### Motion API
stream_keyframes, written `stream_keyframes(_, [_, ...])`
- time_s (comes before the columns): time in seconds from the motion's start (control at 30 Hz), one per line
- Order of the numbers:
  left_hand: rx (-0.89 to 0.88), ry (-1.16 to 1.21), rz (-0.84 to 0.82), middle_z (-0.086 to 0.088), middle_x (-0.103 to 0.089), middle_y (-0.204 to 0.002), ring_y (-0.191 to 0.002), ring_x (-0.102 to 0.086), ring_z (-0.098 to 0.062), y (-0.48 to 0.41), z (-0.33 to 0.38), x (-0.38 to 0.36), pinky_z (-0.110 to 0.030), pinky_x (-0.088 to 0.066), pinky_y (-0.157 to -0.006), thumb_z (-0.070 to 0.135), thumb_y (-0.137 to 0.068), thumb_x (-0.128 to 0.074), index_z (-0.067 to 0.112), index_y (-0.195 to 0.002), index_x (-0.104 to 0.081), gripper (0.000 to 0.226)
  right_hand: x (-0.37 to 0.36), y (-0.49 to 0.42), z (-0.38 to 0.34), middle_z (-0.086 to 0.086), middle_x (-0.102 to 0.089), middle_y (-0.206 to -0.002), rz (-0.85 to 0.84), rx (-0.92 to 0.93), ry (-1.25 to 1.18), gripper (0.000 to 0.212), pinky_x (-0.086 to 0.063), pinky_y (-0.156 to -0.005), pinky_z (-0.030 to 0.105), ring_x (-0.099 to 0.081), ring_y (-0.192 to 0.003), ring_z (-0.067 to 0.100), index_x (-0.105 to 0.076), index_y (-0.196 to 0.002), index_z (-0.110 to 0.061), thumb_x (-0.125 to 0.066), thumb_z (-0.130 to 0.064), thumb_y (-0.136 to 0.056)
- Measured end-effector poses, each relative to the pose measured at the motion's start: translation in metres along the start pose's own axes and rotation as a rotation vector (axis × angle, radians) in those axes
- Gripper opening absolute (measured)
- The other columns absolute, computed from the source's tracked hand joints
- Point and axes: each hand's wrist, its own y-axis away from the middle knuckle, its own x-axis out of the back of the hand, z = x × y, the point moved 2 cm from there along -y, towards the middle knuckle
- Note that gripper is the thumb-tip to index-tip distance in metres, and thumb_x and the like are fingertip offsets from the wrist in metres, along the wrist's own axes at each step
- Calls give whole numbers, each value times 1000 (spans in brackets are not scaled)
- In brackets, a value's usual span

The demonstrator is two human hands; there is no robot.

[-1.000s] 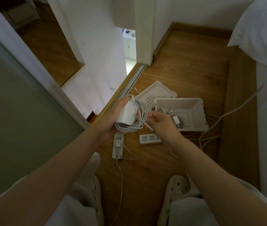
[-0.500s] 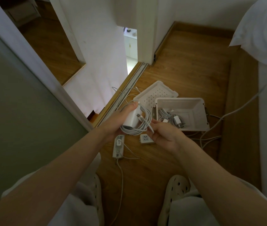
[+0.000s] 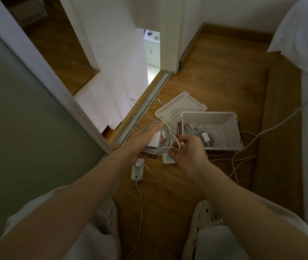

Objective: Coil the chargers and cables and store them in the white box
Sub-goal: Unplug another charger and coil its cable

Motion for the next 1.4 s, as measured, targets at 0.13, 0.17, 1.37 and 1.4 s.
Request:
stream_keyframes(0.13, [18, 27, 1, -8, -69, -84, -66, -68, -17, -1, -2, 1, -28, -54, -57, 57, -81, -57, 12, -104, -64, 50, -4, -1, -1, 13, -55, -109, 108, 80, 356, 31, -54, -80, 33, -60, -99, 25, -44, -110, -14, -53, 3, -85])
stream_keyframes(0.17, [30, 40, -6, -8, -69, -84, -66, -68, -17, -1, -3, 2, -28, -54, -58, 57, -81, -57, 12, -103, -64, 51, -3, -1, -1, 15, -54, -114, 143, 63, 362, 40, -54, -81, 34, -60, -102, 27, -43, -115, -16, -53, 7, -84])
stream_keyframes(1.37, [-116, 39, 292, -8, -68, -91, -74, -69, -18, 8, 11, 3, -35, -60, -63, 55, -81, -59, 16, -104, -59, 45, -23, 13, -20, -3, -60, -97, 103, 472, 955, 21, -56, -61, 19, -64, -78, 9, -43, -115, -17, -47, -21, -95])
stream_keyframes(1.4, [-112, 28, 298, -8, -68, -92, -73, -68, -17, 8, 12, 4, -33, -60, -61, 56, -81, -58, 15, -106, -58, 48, -24, 15, -21, 0, -63, -97, 81, 471, 934, 20, -56, -66, 22, -65, -80, 10, -43, -113, -17, -41, -29, -97])
